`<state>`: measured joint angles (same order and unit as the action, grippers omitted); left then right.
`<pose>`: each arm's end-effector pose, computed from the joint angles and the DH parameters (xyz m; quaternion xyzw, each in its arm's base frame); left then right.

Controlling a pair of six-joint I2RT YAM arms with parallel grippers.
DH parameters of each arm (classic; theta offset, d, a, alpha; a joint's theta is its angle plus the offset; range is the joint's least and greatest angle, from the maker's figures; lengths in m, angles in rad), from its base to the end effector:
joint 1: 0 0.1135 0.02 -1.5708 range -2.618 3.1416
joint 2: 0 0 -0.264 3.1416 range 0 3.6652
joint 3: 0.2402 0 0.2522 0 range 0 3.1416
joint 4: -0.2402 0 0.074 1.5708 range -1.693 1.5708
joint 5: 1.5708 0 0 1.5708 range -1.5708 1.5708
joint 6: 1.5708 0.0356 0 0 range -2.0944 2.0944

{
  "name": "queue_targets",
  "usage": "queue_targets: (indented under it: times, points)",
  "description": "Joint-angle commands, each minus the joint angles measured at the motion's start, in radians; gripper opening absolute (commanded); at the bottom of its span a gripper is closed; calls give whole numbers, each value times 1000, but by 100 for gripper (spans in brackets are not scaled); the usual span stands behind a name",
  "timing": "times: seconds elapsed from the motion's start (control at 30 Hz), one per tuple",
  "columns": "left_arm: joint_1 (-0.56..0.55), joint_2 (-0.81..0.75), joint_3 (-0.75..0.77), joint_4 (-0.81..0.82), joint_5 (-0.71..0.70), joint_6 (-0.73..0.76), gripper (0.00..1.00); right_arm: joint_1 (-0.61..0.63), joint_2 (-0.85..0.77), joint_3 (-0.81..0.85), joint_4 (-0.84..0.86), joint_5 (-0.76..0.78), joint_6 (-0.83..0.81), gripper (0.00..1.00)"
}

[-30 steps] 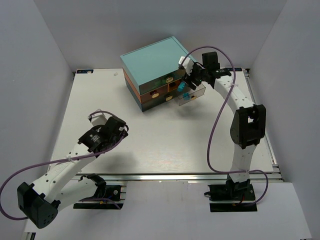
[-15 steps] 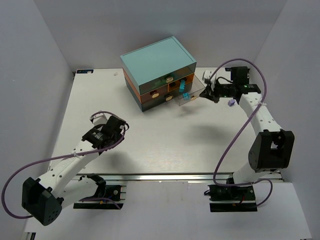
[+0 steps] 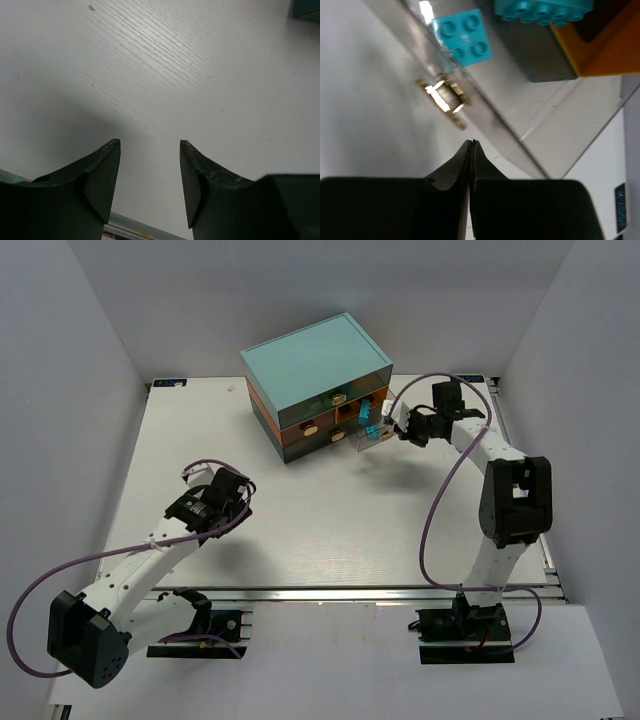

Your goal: Sort the legos into containers by color

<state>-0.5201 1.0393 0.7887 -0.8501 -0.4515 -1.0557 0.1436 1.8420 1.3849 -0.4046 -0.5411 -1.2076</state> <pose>0.1695 -0.0792 0.2439 -0.3011 0.9003 -0.0074 0.3144 0.3983 0.0761 0.2343 -0.6375 0.6472 0.0463 0.4154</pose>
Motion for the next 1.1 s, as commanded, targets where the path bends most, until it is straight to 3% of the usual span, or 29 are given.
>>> queue_targets:
  times: [0.0, 0.23, 0.7, 0.87, 0.97, 1.0, 1.07]
  points:
    - [8, -51, -23, 3, 11, -12, 61, 24, 43, 66, 154, 73, 55, 0]
    - [17, -53, -23, -14, 17, -20, 70, 59, 140, 200, 243, 90, 178, 0]
    - [26, -33, -3, -41, 13, -20, 73, 126, 299, 359, 475, 208, 453, 1]
    - [26, -58, -17, -59, 4, -47, 73, 117, 258, 324, 477, 207, 563, 0]
    - [26, -77, -23, -72, -4, -61, 74, 82, 131, 136, 544, 170, 657, 0]
    - [26, -84, -28, -70, -4, -64, 74, 80, 96, 68, 578, 111, 710, 8]
    - [26, -96, -46, -57, -1, -69, 75, 70, -1, -114, 665, 43, 753, 34]
